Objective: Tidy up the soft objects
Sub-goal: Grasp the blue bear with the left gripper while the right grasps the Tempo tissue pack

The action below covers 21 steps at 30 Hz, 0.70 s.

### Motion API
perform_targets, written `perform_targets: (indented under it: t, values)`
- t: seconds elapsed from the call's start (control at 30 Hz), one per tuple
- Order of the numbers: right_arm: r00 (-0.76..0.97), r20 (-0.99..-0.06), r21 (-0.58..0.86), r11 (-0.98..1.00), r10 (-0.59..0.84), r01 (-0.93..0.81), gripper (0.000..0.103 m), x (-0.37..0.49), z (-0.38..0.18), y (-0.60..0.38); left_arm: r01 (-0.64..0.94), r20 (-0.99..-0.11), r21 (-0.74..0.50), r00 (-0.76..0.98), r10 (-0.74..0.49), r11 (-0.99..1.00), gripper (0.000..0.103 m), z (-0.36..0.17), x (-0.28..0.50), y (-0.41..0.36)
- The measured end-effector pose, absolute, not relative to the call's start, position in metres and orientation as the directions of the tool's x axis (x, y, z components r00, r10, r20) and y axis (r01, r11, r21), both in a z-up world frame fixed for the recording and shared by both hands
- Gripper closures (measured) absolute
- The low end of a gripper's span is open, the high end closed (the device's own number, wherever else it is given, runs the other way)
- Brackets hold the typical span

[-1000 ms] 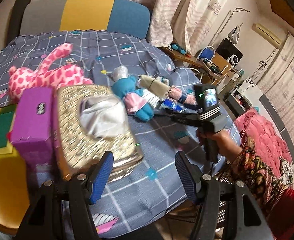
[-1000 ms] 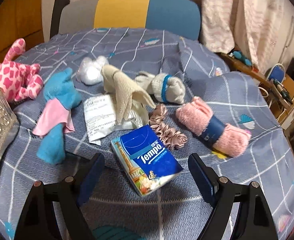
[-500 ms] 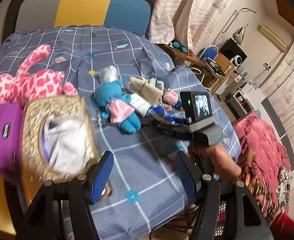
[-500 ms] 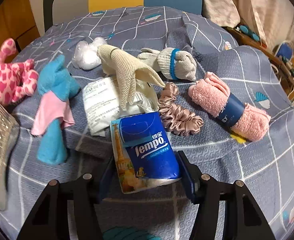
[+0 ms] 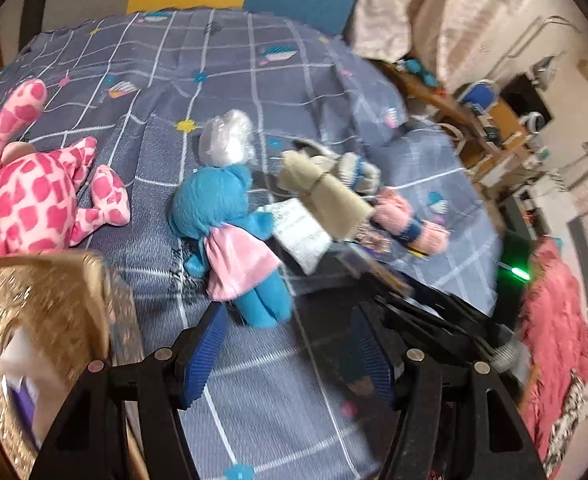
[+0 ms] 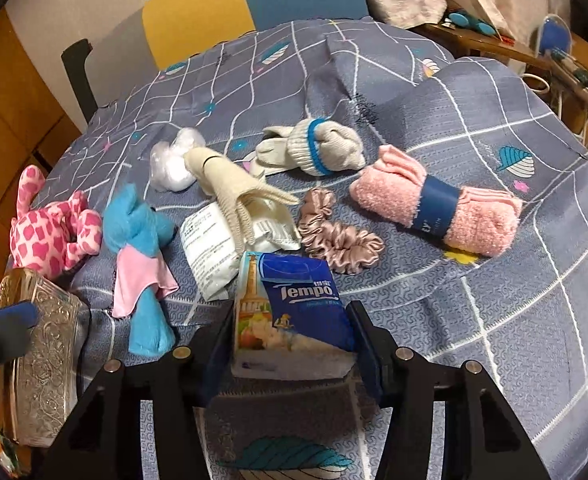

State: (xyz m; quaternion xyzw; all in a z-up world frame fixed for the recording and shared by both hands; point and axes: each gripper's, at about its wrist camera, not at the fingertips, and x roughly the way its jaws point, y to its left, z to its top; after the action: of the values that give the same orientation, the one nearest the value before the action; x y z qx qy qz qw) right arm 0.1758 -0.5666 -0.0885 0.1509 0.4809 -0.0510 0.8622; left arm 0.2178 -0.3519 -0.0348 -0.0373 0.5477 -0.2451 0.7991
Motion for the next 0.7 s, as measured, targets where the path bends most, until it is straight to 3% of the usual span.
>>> perform_targets:
  t: [0.27, 0.5, 0.7]
  values:
    - [0.473, -0.881, 0.171, 0.951, 0.030, 0.259, 0.048, 0.172, -0.094, -0.573, 0.222, -0.924, -0.215, 0.270, -0.272, 0.951, 0.038, -0.081, 0.265, -0.370]
    - [0.453, -0.891, 0.167, 0.952, 0.035, 0.255, 0.048, 0.176, -0.100, -0.569, 0.137, -0.945, -0.210, 0.224, -0.237, 0.968, 0.038, -0.112, 0.292, -0.378]
    - [0.460, -0.887, 0.182, 0.946, 0.040, 0.269, 0.047, 0.179, -0.103, -0.570, 0.171, -0.936, -0.176, 0.274, -0.219, 0.969, 0.038, -0.114, 0.302, -0.390]
